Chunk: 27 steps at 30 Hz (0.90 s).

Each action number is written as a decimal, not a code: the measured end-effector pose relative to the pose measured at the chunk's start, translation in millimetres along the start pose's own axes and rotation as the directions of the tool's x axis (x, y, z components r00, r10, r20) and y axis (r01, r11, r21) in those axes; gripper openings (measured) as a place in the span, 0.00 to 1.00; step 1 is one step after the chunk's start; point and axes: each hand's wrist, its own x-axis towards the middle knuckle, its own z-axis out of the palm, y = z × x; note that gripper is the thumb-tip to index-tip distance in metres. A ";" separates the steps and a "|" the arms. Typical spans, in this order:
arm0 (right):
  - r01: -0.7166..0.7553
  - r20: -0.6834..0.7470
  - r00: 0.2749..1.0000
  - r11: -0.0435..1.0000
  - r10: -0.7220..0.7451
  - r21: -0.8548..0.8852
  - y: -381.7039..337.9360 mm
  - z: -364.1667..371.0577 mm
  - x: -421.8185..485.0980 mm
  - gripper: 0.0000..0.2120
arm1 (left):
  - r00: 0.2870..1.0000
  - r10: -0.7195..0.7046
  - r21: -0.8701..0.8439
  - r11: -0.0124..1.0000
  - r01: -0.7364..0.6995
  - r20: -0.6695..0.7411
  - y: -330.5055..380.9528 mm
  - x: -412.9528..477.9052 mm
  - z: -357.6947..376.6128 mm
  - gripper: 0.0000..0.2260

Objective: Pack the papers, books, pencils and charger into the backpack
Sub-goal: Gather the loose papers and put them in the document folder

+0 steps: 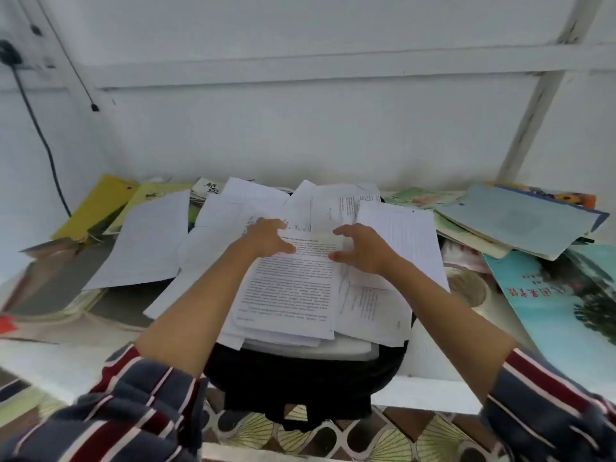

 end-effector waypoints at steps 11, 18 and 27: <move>-0.048 0.018 0.998 0.955 0.055 -0.293 -10.9 19.0 -0.6 0.35 | 0.994 0.104 0.060 0.993 -0.102 -0.037 -15.5 -14.9 12.7 0.36; -0.071 -0.011 0.997 0.971 0.070 -0.228 -13.1 16.7 -2.0 0.36 | 0.977 0.211 -0.333 0.920 -0.208 -0.028 -5.6 -30.3 -12.5 0.35; 0.067 -0.076 0.997 0.590 -0.010 0.805 -29.5 -18.6 -12.8 0.40 | 0.952 0.277 -0.780 0.564 -0.271 -0.131 30.0 -46.5 -93.1 0.29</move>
